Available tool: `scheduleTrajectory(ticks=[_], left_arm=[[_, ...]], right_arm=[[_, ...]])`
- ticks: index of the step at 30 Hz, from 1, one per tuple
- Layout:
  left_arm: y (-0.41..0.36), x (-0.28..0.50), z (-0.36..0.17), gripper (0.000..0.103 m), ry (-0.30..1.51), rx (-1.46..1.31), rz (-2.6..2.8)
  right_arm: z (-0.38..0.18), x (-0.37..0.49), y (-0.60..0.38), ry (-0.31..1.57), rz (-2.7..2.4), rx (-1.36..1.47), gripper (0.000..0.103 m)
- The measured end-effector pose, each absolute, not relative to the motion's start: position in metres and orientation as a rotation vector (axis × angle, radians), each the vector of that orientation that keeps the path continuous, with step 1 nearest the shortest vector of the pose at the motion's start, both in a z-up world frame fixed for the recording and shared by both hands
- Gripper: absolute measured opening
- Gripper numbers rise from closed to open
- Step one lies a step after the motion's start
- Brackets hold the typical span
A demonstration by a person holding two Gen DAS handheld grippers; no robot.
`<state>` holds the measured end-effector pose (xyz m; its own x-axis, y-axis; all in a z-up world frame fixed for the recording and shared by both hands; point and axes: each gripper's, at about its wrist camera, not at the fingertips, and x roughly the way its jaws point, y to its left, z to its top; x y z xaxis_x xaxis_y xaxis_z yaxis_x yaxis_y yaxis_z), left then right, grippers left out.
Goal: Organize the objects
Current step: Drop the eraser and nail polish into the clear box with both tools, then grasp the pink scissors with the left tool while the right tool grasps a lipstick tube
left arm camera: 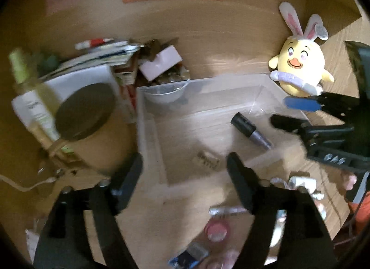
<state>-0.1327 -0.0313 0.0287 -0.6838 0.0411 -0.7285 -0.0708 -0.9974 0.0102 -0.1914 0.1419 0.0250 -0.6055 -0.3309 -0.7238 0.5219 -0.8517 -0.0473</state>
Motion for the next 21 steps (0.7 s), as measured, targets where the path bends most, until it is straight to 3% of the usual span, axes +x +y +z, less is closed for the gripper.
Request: scheduleTrajectory(ticks=[1,7,15,21], left_arm=[[-0.034,-0.124,0.031,0.091,0.049,-1.209,2.847],[-0.049,-0.072,0.034,0.099,0.02,-1.188,2.948],[-0.059,-0.004,-0.005,0.099,0.005,-1.333,2.95],[-0.066,0.027,-0.032,0.099,-0.122,-1.463,2.895]], right_arm=[[0.03,-0.184,0.146,0.335,-2.435,1.004,0.054],[0.05,-0.13,0.168,0.322,-2.505,0.859,0.064],[0.034,-0.064,0.188,0.271,-2.491,0.822,0.065],[0.01,-0.03,0.195,0.277,-2.471,0.863,0.065]])
